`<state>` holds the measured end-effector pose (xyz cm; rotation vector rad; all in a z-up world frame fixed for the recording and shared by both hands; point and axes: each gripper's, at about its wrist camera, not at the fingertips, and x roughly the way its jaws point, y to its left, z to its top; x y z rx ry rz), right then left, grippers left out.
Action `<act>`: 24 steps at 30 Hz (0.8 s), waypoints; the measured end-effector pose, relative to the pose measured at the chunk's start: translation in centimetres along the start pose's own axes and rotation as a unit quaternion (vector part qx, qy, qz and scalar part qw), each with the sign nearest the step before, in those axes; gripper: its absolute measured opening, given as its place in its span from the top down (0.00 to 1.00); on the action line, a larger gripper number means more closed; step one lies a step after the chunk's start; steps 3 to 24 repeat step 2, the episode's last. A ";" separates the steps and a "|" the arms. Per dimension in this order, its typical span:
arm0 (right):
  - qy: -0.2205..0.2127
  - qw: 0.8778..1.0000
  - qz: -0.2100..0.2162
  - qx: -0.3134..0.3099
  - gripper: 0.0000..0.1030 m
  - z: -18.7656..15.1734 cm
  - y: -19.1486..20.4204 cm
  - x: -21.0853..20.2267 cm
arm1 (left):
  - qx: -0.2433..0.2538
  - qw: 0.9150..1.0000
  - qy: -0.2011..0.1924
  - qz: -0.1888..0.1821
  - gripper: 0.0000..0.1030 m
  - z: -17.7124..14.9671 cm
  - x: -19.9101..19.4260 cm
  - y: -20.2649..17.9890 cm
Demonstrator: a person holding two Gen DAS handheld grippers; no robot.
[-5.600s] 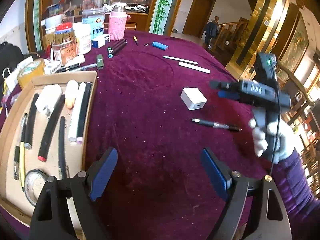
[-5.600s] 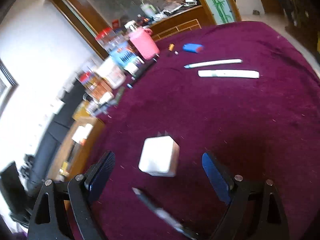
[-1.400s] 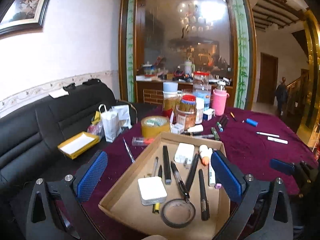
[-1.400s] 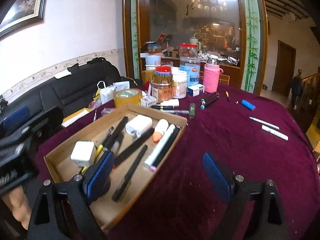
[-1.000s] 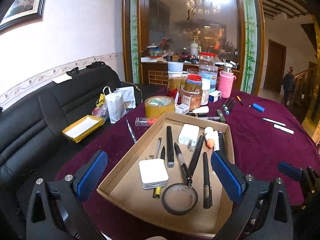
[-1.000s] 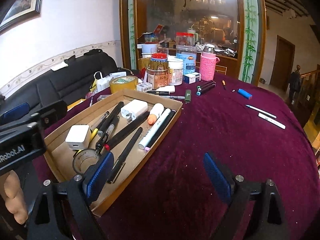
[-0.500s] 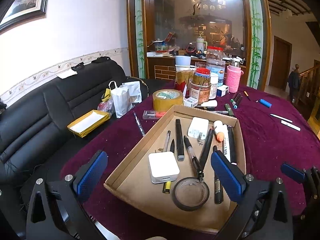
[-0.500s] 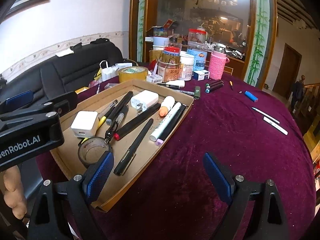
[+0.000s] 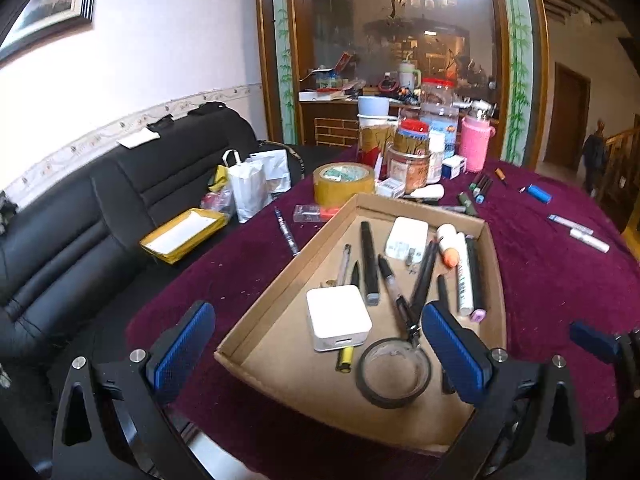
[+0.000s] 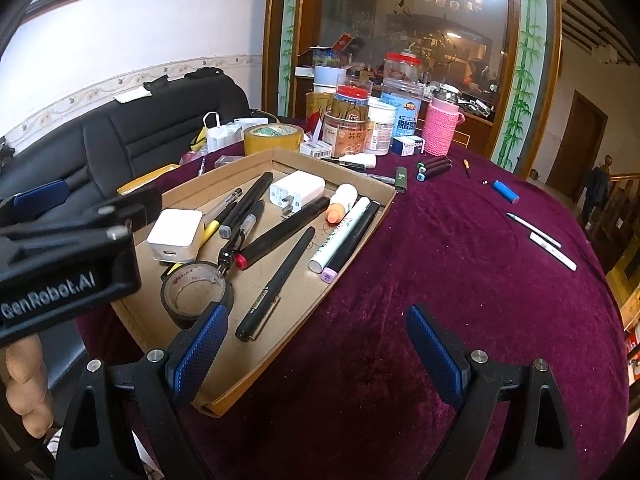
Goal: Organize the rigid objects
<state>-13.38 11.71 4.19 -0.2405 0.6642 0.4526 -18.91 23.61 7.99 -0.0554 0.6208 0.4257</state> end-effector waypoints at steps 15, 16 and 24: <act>-0.002 1.000 -0.001 0.005 0.09 0.1 -0.5 -0.3 | 0.003 1.000 0.007 -0.004 0.00 0.0 0.1 -0.3; -0.002 1.000 -0.001 0.005 0.09 0.1 -0.5 -0.3 | 0.003 1.000 0.007 -0.004 0.00 0.0 0.1 -0.3; -0.002 1.000 -0.001 0.005 0.09 0.1 -0.5 -0.3 | 0.003 1.000 0.007 -0.004 0.00 0.0 0.1 -0.3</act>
